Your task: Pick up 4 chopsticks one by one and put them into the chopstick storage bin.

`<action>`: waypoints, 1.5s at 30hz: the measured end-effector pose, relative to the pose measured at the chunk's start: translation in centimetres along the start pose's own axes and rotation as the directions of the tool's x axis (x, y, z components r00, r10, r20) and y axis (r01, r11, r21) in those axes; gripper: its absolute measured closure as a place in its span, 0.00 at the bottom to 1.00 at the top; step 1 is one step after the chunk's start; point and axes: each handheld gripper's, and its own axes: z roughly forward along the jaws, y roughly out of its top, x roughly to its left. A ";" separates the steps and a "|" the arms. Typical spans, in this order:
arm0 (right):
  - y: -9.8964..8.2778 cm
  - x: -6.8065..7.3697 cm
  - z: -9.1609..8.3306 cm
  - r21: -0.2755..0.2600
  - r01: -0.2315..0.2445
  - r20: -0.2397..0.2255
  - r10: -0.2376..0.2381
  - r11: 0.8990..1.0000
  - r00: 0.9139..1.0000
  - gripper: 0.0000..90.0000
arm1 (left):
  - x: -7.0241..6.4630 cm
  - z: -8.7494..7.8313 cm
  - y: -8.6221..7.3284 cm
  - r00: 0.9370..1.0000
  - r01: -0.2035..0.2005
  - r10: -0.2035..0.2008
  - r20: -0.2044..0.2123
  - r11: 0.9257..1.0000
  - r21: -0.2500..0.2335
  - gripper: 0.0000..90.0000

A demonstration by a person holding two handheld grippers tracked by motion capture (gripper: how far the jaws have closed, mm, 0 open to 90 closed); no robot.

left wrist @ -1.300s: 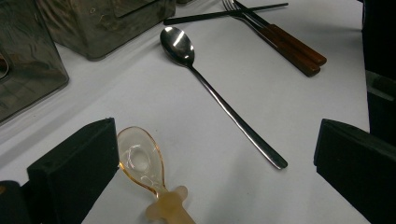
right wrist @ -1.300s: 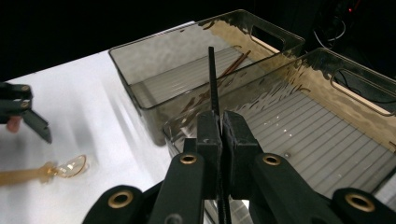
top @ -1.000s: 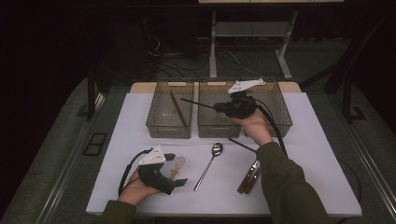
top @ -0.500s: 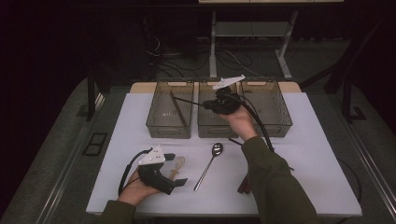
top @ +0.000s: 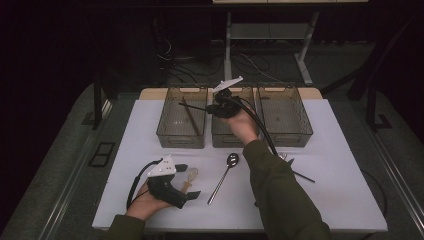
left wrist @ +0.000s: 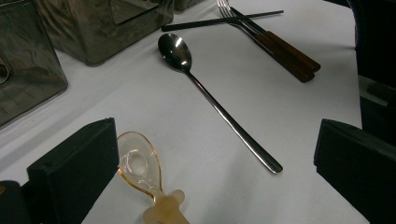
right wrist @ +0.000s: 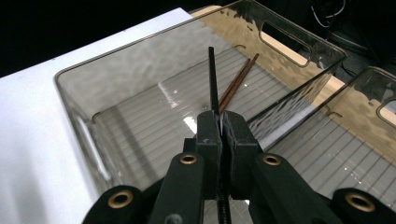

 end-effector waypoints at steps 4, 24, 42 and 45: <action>0.8 0.0 1.2 0.009 -0.007 0.020 0.006 1.000 1.000 0.95 | 0.0 -0.1 0.0 1.000 0.004 -0.004 -0.001 1.000 -0.003 0.00; 2.3 0.7 6.1 0.044 -0.054 0.040 0.052 0.998 0.998 0.95 | 0.0 0.0 0.1 1.000 -0.001 0.001 0.009 1.000 -0.009 0.00; 2.1 0.8 7.8 0.066 -0.057 0.056 0.054 0.996 0.997 0.80 | 0.1 -0.1 0.1 1.000 -0.001 0.001 0.014 1.000 -0.012 0.00; 2.2 0.7 7.5 0.056 -0.062 0.052 0.059 0.997 0.997 0.75 | 0.1 0.0 0.1 1.000 0.000 0.001 0.014 1.000 -0.012 0.00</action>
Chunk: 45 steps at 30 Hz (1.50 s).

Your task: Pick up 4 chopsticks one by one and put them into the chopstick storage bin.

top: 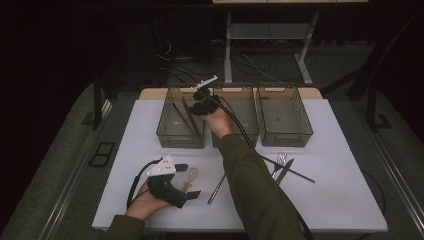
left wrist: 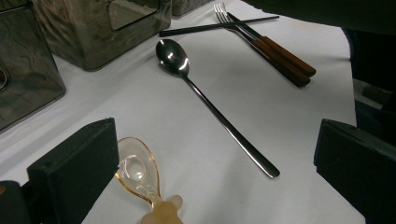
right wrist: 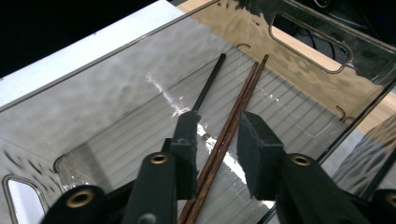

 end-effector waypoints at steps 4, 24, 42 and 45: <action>0.0 0.0 -0.3 0.001 -0.001 -0.005 0.001 1.000 1.000 0.71 | 0.0 0.0 0.0 1.000 0.000 0.000 0.000 1.000 0.000 0.00; -3.4 0.0 -6.9 -0.065 0.037 -0.137 -0.046 0.997 0.989 0.53 | 0.0 0.3 -0.1 1.000 -0.002 0.003 -0.011 1.000 0.014 0.00; -9.4 -1.4 -12.8 -0.088 0.084 -0.201 -0.100 0.993 0.975 0.42 | 0.0 0.4 -0.3 1.000 0.002 -0.001 -0.021 0.999 0.033 0.00; -10.2 -1.6 -13.8 -0.102 0.087 -0.195 -0.106 0.991 0.975 0.42 | 0.0 0.4 -0.3 1.000 0.004 -0.004 -0.023 0.999 0.034 0.00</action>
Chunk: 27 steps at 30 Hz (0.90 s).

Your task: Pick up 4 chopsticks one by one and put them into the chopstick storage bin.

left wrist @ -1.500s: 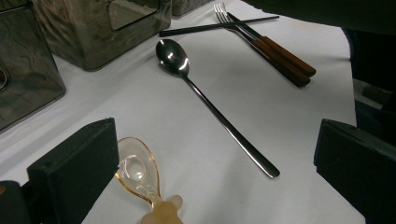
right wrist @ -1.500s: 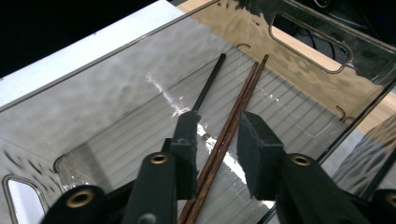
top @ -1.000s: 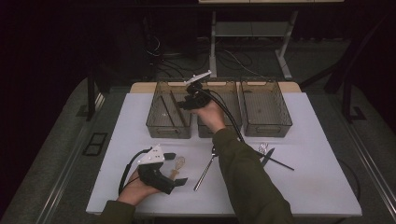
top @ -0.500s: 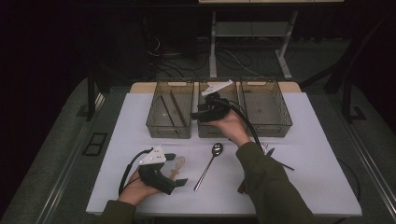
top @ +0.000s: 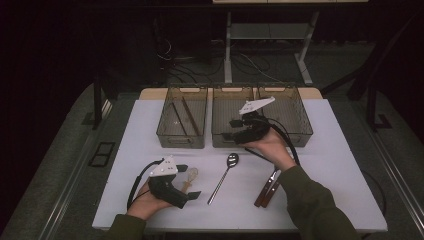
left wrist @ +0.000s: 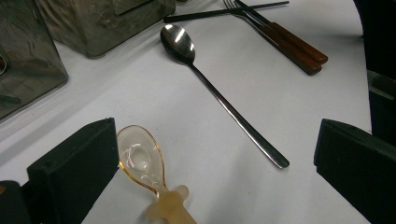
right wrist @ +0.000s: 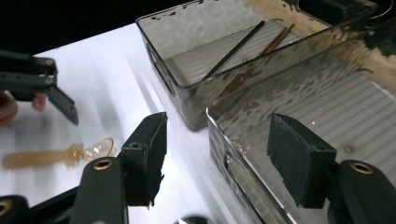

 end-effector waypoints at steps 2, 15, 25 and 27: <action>-0.6 0.0 -0.9 -0.009 0.004 0.002 -0.004 1.000 1.000 0.42 | 0.0 0.0 0.0 1.000 -0.005 0.005 0.000 1.000 0.007 0.00; -5.1 -0.6 -5.3 0.004 -0.019 0.026 0.019 1.000 0.999 0.43 | -0.1 0.0 0.0 1.000 -0.001 0.001 -0.002 1.000 0.008 0.00; -9.0 -1.5 -7.9 0.077 -0.036 0.071 0.031 0.996 0.997 0.56 | 0.0 0.1 -0.1 1.000 -0.001 0.001 -0.007 1.000 0.012 0.00; -9.9 -1.7 -8.2 0.100 -0.035 0.080 0.027 0.994 0.996 0.58 | -0.1 0.1 -0.1 1.000 -0.002 0.002 -0.007 1.000 0.011 0.00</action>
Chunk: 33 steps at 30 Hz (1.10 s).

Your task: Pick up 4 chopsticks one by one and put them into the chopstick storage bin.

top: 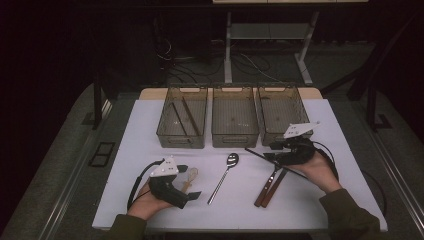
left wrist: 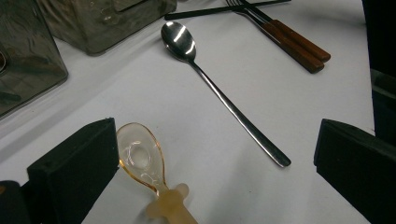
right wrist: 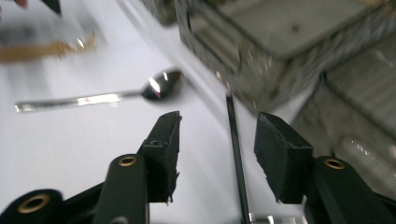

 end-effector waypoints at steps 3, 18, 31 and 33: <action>-1.1 -0.3 -0.4 0.028 -0.008 0.009 0.008 1.000 1.000 0.64 | 0.0 0.0 0.0 1.000 0.000 0.000 0.000 1.000 -0.002 0.00; -4.7 -1.8 0.1 0.135 -0.038 0.036 0.033 0.990 0.999 0.85 | -0.1 -0.1 0.0 1.000 -0.005 0.005 0.000 1.000 -0.005 0.00; -5.1 -1.8 0.7 0.182 0.013 0.036 -0.020 0.983 0.999 0.94 | -0.1 -0.1 0.0 1.000 -0.005 0.005 0.000 1.000 -0.004 0.00; -5.1 -1.9 0.6 0.180 0.022 0.032 -0.029 0.983 0.999 0.95 | -0.1 -0.1 0.0 1.000 -0.006 0.006 0.000 1.000 -0.005 0.00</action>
